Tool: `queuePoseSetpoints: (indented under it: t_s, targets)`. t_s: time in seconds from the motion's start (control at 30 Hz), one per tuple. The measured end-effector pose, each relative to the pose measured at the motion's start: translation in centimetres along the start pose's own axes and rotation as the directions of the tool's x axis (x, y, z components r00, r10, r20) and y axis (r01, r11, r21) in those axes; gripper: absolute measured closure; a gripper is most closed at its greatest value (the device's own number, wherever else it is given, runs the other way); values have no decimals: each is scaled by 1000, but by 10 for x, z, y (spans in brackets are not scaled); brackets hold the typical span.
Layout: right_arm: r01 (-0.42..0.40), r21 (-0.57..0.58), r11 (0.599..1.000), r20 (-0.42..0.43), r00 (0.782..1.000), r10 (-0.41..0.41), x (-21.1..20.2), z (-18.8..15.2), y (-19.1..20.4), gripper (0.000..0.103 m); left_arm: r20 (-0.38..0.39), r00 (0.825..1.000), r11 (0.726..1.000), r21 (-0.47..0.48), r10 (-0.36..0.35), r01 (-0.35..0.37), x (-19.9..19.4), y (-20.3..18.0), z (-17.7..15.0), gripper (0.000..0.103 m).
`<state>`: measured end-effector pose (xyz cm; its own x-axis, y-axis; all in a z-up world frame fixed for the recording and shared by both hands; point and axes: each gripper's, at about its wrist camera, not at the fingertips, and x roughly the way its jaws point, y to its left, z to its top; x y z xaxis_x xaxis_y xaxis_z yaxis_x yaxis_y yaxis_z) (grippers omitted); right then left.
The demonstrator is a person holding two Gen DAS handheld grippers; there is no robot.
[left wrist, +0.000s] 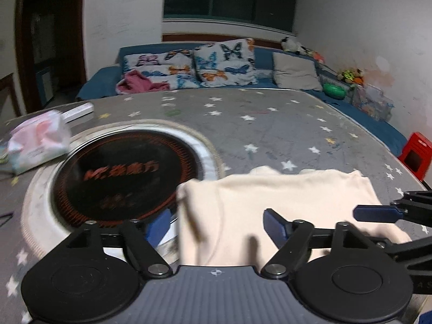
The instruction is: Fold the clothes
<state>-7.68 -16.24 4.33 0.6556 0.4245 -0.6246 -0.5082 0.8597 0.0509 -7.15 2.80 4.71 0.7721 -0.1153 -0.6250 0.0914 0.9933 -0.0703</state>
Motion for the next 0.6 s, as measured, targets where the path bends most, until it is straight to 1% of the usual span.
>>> queuePoseSetpoints:
  t_s: [0.03, 0.1, 0.17, 0.27, 0.37, 0.47, 0.6]
  targets:
    - [-5, -11, 1000, -1, 1000, 5, -1, -1, 4, 51, 2, 1000, 1000, -10, 10, -10, -3, 4, -3, 19]
    - [-14, -35, 999, -3, 1000, 14, -2, -3, 12, 48, 6, 1000, 999, -29, 28, -27, -10, 11, -8, 10]
    - [-21, -60, 998, -4, 1000, 21, -2, -4, 19, 45, 10, 999, 998, -46, 50, -50, -16, 18, -13, 5]
    - [-38, -99, 994, -7, 999, 37, 0, -5, 32, 43, 13, 997, 995, -69, 78, -77, -23, 28, -19, 0]
    - [-60, -140, 988, -9, 998, 60, 1, -6, 45, 39, -8, 995, 990, -104, 95, -96, -25, 36, -22, 0]
    - [-82, -192, 978, -17, 997, 80, 3, -6, 60, 39, -21, 993, 985, -132, 114, -115, -27, 43, -24, 0]
    - [-99, -278, 955, -18, 995, 98, 5, -9, 81, 34, -26, 993, 976, -184, 113, -116, -31, 53, -24, 0]
